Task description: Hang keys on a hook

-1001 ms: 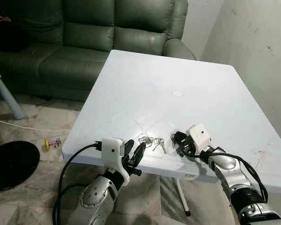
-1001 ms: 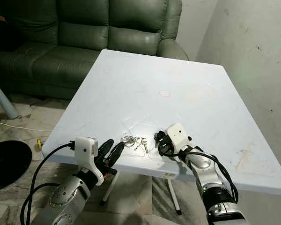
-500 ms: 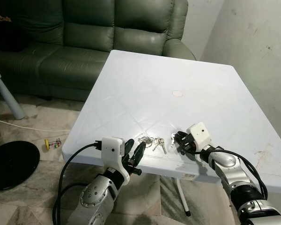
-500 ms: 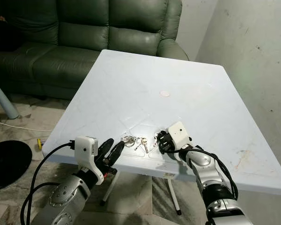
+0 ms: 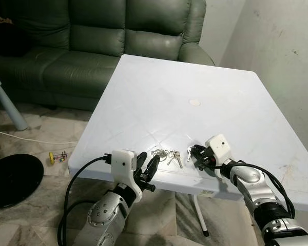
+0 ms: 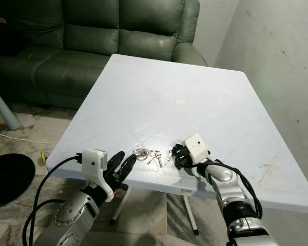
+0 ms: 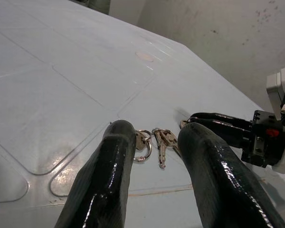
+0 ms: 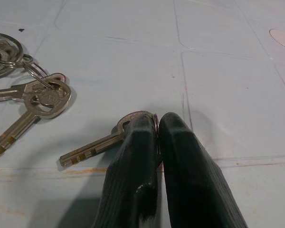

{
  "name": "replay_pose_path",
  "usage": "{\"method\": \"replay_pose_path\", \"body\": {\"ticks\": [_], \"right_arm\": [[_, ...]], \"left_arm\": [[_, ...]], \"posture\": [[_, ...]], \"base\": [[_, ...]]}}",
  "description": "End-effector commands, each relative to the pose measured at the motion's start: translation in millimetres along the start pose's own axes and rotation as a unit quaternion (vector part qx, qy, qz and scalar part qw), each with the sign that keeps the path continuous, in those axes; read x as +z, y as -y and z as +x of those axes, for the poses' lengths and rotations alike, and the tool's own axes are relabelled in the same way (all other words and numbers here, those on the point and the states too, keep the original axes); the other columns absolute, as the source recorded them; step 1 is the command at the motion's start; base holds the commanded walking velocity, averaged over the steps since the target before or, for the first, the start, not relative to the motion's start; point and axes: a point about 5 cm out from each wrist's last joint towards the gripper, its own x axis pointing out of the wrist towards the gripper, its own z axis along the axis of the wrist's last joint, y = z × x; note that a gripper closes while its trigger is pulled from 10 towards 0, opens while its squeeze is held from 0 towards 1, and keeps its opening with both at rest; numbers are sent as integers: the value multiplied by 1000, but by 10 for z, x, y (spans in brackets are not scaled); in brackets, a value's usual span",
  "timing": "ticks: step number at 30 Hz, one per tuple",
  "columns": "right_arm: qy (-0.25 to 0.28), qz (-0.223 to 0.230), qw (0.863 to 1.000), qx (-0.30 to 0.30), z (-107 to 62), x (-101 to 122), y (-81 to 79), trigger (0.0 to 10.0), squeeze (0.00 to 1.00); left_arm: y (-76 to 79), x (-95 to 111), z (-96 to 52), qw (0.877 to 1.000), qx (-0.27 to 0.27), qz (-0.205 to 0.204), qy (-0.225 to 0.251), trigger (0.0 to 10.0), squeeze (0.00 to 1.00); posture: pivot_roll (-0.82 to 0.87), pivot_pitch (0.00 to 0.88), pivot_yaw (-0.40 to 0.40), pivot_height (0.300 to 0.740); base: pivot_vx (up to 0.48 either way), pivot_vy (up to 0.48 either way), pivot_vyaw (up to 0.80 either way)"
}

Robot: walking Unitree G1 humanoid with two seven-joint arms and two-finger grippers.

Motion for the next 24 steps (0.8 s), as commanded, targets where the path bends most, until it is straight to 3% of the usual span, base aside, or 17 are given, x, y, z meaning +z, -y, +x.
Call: {"method": "replay_pose_path", "body": {"ticks": [1,24], "right_arm": [[0,3,1000,-11,-31,8,75,10000,0],[15,14,1000,-5,-51,26,99,10000,0]], "left_arm": [[50,45,16,1000,-17,2,8,10000,0],[63,35,6,1000,-20,0,5,10000,0]], "posture": [[152,8,-114,740],[154,14,-115,740]], "base": [[0,0,0],[0,0,0]]}}
